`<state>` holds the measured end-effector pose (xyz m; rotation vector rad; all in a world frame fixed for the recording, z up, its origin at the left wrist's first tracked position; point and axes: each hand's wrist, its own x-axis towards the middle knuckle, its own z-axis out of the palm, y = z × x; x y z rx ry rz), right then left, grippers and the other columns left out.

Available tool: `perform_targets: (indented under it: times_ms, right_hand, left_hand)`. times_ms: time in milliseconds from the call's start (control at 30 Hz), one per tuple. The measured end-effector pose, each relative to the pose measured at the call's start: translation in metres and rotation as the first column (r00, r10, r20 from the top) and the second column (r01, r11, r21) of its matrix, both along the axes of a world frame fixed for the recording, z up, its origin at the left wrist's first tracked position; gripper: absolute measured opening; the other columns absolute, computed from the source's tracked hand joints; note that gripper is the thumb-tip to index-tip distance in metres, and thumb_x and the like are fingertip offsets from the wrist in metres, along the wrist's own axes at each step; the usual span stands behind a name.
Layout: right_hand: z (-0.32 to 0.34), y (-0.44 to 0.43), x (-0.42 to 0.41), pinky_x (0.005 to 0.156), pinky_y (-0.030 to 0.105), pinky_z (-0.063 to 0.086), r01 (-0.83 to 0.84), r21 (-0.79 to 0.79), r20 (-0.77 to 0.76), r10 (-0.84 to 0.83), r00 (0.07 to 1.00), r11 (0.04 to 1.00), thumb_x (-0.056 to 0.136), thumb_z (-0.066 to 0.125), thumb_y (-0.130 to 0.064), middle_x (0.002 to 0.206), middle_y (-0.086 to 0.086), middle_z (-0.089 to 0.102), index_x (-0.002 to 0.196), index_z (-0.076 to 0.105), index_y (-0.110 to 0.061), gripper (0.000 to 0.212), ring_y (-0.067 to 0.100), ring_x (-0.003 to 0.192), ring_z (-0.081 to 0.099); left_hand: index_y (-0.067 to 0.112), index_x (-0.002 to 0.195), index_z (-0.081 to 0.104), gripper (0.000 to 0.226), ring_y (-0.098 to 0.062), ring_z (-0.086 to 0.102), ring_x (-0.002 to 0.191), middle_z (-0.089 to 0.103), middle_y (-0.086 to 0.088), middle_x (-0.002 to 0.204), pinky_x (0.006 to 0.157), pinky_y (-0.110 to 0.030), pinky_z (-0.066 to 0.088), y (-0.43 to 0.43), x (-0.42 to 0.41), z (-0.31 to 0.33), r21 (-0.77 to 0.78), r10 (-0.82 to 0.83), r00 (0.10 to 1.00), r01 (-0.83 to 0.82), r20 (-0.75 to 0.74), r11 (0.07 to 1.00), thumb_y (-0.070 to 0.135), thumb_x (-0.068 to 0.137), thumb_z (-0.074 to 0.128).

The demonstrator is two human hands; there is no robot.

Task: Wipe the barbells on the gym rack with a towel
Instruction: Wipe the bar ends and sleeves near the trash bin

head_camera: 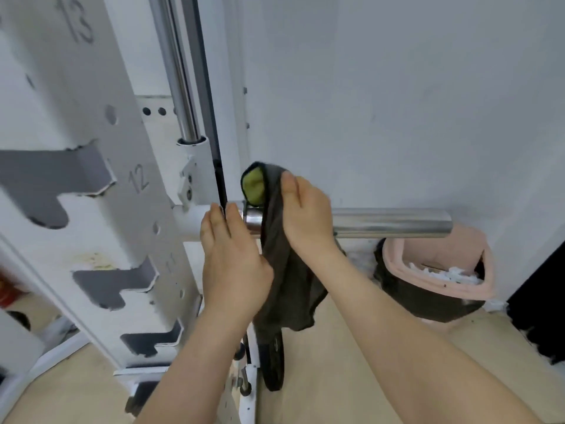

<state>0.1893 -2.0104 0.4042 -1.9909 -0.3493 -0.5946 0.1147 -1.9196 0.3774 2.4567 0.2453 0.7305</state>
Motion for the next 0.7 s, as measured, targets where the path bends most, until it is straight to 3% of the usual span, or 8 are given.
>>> perform_targets:
  times_ms: [33, 100, 167, 267, 367, 467, 600, 700]
  right_hand:
    - [0.006, 0.0, -0.002, 0.057, 0.028, 0.03, -0.015, 0.211, 0.027, 0.009, 1.0, 0.977, 0.104, 0.035, -0.031, 0.06, -0.008, 0.047, 0.062, 0.041, -0.024, 0.043, 0.007, 0.057, 0.043]
    - [0.01, 0.014, -0.008, 0.053, 0.023, 0.029, -0.104, 0.204, 0.109, 0.082, 0.991, 0.973, 0.103, 0.039, -0.029, 0.056, -0.011, 0.043, 0.061, 0.036, -0.027, 0.042, 0.004, 0.053, 0.042]
    - [-0.001, 0.038, -0.012, 0.06, 0.027, 0.035, -0.155, -0.178, 0.096, 0.174, 0.98, 0.972, 0.101, 0.041, -0.031, 0.071, -0.003, 0.058, 0.073, 0.052, -0.022, 0.032, 0.015, 0.068, 0.057]
    - [-0.008, 0.055, -0.003, 0.077, 0.036, 0.038, 0.039, -0.578, 0.183, 0.082, 0.98, 0.815, 0.101, 0.037, -0.032, 0.098, 0.005, 0.068, 0.1, 0.064, -0.013, 0.033, 0.029, 0.088, 0.062]
    - [0.017, 0.058, 0.02, 0.07, 0.034, 0.035, -0.077, -0.649, -0.107, 0.01, 0.994, 0.757, 0.101, 0.032, -0.031, 0.096, 0.008, 0.064, 0.09, 0.06, -0.012, 0.036, 0.031, 0.085, 0.057]
    - [0.035, 0.059, 0.054, 0.072, 0.031, 0.04, -0.306, -0.547, -0.475, 0.013, 0.88, 0.779, 0.098, 0.039, -0.021, 0.096, 0.009, 0.058, 0.085, 0.055, -0.007, 0.025, 0.027, 0.085, 0.052]
    - [0.025, 0.045, 0.061, 0.069, 0.033, 0.041, -0.231, -0.523, -0.41, -0.005, 0.912, 0.821, 0.098, 0.036, -0.032, 0.078, 0.004, 0.056, 0.069, 0.048, -0.014, 0.036, 0.03, 0.083, 0.057]
    - [0.017, 0.011, 0.042, 0.068, 0.034, 0.041, -0.162, -0.638, -0.286, -0.036, 0.958, 0.753, 0.098, 0.025, -0.052, 0.076, 0.004, 0.058, 0.071, 0.054, -0.017, 0.053, 0.028, 0.078, 0.056]
  left_hand:
    - [0.005, 0.146, 0.023, 0.076, -0.03, 0.015, 0.141, 0.029, -0.015, 0.149, 0.116, -0.034, 0.016, -0.001, 0.001, -0.003, -0.055, -0.012, 0.999, 0.014, 0.041, 0.998, -0.004, 0.075, 0.048]
    - [0.014, 0.146, 0.028, 0.073, -0.024, 0.035, 0.13, 0.042, -0.007, 0.137, 0.111, -0.038, 0.03, -0.001, 0.003, -0.002, -0.288, 0.039, 0.992, -0.002, 0.12, 0.958, -0.003, 0.078, 0.05]
    - [0.025, 0.144, 0.031, 0.064, -0.017, 0.045, 0.121, 0.045, 0.0, 0.133, 0.103, -0.04, 0.042, 0.002, 0.002, -0.001, -0.494, 0.148, 0.975, -0.046, 0.169, 0.868, 0.009, 0.086, 0.054]
    - [0.032, 0.145, 0.026, 0.074, -0.009, 0.039, 0.127, 0.036, 0.007, 0.141, 0.108, -0.039, 0.039, 0.001, -0.009, -0.007, -0.599, 0.128, 0.984, -0.028, 0.125, 0.8, 0.0, 0.082, 0.049]
    - [0.027, 0.147, 0.027, 0.077, -0.012, 0.033, 0.134, 0.031, 0.006, 0.147, 0.111, -0.039, 0.035, -0.01, -0.014, -0.006, -0.49, 0.018, 0.985, 0.07, 0.172, 0.869, -0.002, 0.079, 0.049]
    - [0.018, 0.146, 0.031, 0.071, -0.021, 0.024, 0.139, 0.025, -0.002, 0.153, 0.114, -0.042, 0.028, -0.008, -0.008, -0.003, -0.228, 0.027, 0.99, 0.006, 0.139, 0.974, 0.0, 0.079, 0.046]
    - [0.006, 0.149, 0.025, 0.067, -0.028, 0.017, 0.145, 0.021, -0.013, 0.157, 0.118, -0.042, 0.019, 0.007, 0.004, -0.002, 0.154, 0.021, 0.999, -0.025, 0.029, 0.988, 0.008, 0.086, 0.047]
    - [0.003, 0.149, 0.022, 0.068, -0.031, 0.019, 0.144, 0.019, -0.017, 0.157, 0.117, -0.042, 0.021, 0.015, 0.017, 0.002, 0.289, 0.027, 0.999, -0.018, -0.027, 0.957, 0.005, 0.087, 0.049]
